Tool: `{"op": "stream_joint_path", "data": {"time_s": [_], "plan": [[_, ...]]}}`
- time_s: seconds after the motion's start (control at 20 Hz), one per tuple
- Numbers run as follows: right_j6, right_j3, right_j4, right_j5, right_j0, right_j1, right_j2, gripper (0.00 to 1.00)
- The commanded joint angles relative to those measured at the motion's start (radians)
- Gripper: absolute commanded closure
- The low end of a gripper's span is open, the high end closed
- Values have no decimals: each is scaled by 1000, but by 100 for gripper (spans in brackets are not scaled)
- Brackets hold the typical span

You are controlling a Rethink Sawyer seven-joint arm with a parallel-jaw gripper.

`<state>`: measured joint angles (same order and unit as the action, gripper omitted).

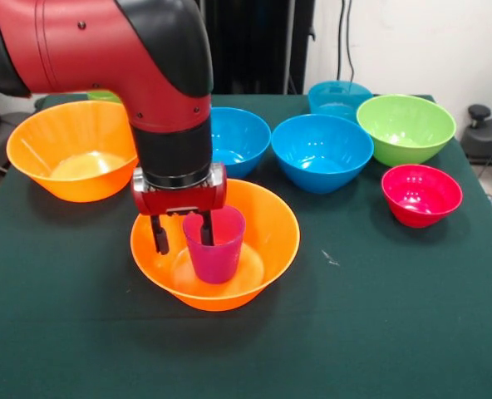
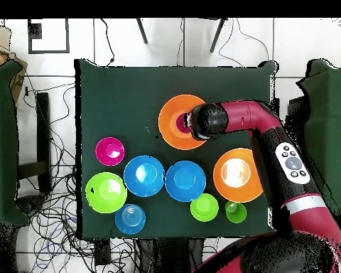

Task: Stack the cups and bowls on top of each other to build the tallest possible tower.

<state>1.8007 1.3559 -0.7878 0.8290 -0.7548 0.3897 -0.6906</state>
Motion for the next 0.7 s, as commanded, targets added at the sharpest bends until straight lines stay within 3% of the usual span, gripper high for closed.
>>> {"op": "stream_joint_path", "data": {"time_s": [0.05,0.7], "plan": [[-278,12,-68,51,32,55,33,0],[-279,116,8,152,14,217,25,0]]}}
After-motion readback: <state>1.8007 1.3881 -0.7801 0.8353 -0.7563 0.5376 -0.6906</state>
